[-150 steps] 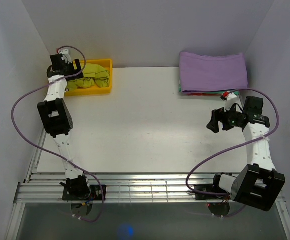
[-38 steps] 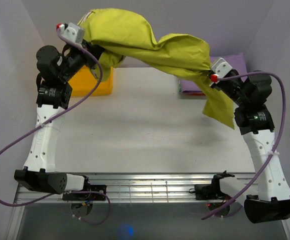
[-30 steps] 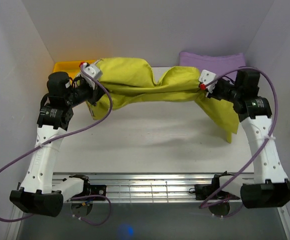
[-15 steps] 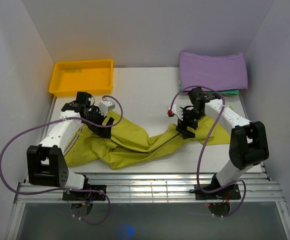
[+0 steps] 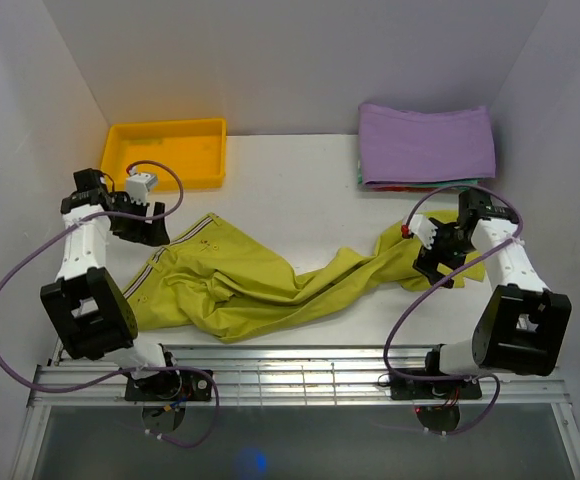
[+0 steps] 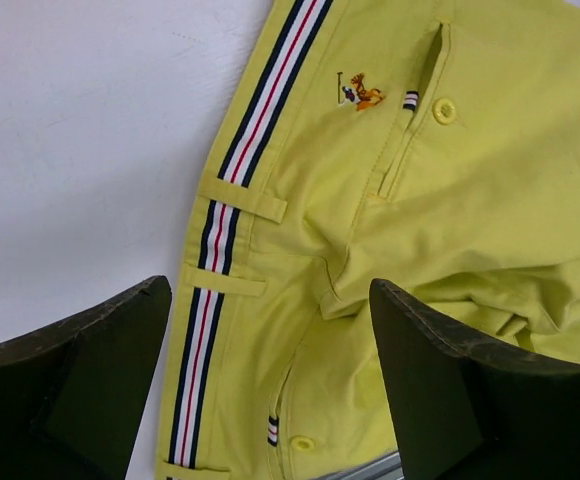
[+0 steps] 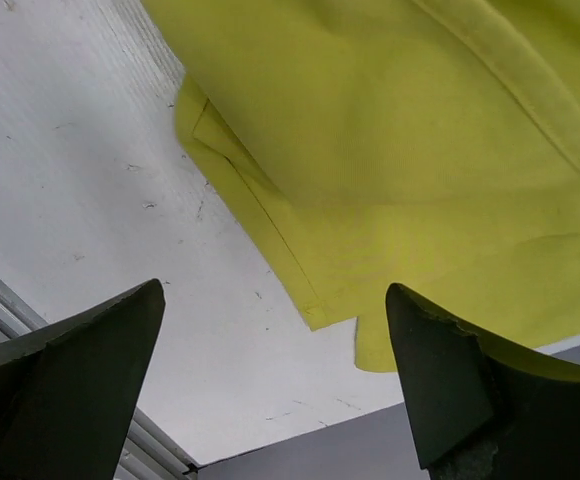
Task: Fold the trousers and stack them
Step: Move the trousers to the center of the board, then flatten the trousers out
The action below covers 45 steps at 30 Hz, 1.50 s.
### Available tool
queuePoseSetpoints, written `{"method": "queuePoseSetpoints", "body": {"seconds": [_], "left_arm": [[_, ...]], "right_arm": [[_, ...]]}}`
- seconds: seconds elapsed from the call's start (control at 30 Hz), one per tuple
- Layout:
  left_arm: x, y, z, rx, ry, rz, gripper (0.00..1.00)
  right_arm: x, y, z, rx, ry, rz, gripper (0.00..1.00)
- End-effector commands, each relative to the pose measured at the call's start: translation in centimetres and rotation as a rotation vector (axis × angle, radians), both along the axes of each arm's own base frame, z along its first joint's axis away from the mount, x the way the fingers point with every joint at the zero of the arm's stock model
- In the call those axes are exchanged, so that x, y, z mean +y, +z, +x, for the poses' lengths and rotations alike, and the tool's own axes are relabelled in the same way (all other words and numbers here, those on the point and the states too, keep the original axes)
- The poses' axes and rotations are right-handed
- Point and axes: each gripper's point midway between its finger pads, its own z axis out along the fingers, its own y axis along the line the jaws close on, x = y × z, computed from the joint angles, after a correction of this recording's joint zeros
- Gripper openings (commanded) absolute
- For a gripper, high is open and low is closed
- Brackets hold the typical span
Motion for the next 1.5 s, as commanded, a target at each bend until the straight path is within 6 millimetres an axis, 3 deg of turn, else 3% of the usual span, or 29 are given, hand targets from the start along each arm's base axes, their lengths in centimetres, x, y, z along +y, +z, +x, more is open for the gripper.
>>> {"method": "queuePoseSetpoints", "body": {"seconds": [0.0, 0.17, 0.27, 0.37, 0.47, 0.57, 0.6, 0.63, 0.67, 0.7, 0.73, 0.87, 0.97, 1.0, 1.07, 1.23, 1.47], "left_arm": [[-0.2, 0.1, 3.6, -0.034, -0.015, -0.058, 0.9], [-0.3, -1.9, 8.4, -0.032, 0.03, -0.055, 0.9], [-1.6, -4.1, 9.9, -0.002, 0.04, -0.035, 0.93], [-3.7, -7.2, 9.6, 0.063, 0.01, 0.001, 0.94], [-5.1, -10.0, 8.6, 0.124, -0.001, 0.021, 0.92], [-5.2, -12.0, 8.1, 0.162, 0.044, 0.024, 0.85], [-5.1, -12.8, 7.7, 0.174, 0.053, 0.029, 0.82], [-5.2, -13.3, 7.4, 0.179, 0.053, 0.029, 0.74], [-5.0, -13.8, 7.2, 0.187, 0.062, 0.033, 0.57], [-4.6, -14.2, 7.3, 0.188, 0.08, 0.05, 0.33], [-3.0, -13.9, 8.3, 0.145, 0.144, 0.099, 0.0], [2.9, -10.6, 11.7, 0.039, 0.354, 0.16, 0.0], [7.9, -8.3, 13.4, -0.041, 0.507, 0.229, 0.0], [10.0, -8.0, 13.7, -0.047, 0.564, 0.276, 0.0], [12.2, -8.1, 14.4, -0.046, 0.616, 0.289, 0.0], [12.6, -9.5, 14.7, 0.015, 0.641, 0.268, 0.0], [13.1, -9.9, 14.8, 0.039, 0.658, 0.292, 0.0]], "right_arm": [[-1.1, -2.1, 0.6, 0.061, 0.046, -0.046, 0.96], [-2.1, -4.1, 3.2, 0.078, -0.006, -0.064, 0.95], [-2.9, -5.8, 3.5, 0.111, -0.041, -0.092, 0.94], [-4.1, -7.2, 3.3, 0.107, -0.052, -0.144, 0.87], [-5.6, -8.0, 2.7, 0.098, -0.06, -0.187, 0.67], [-8.0, -8.0, 2.1, 0.071, -0.081, -0.231, 0.44], [-9.0, -7.8, 2.2, 0.056, -0.093, -0.247, 0.31], [-9.9, -7.6, 2.4, 0.043, -0.107, -0.257, 0.22], [-10.7, -7.3, 2.4, 0.032, -0.124, -0.258, 0.14], [-11.2, -6.7, 2.6, 0.009, -0.126, -0.257, 0.11], [-11.8, -5.7, 3.1, -0.045, -0.119, -0.264, 0.09], [-12.8, -3.0, 4.2, -0.152, -0.09, -0.271, 0.08], [-13.1, -3.4, 3.5, -0.141, -0.07, -0.282, 0.08], [-13.3, -3.6, 2.9, -0.138, -0.064, -0.282, 0.08], [-13.8, -3.8, 1.8, -0.137, -0.05, -0.281, 0.08], [-13.9, -2.8, 1.5, -0.153, -0.041, -0.262, 0.08], [-13.8, 0.1, 3.6, -0.198, -0.045, -0.192, 0.08]]}}
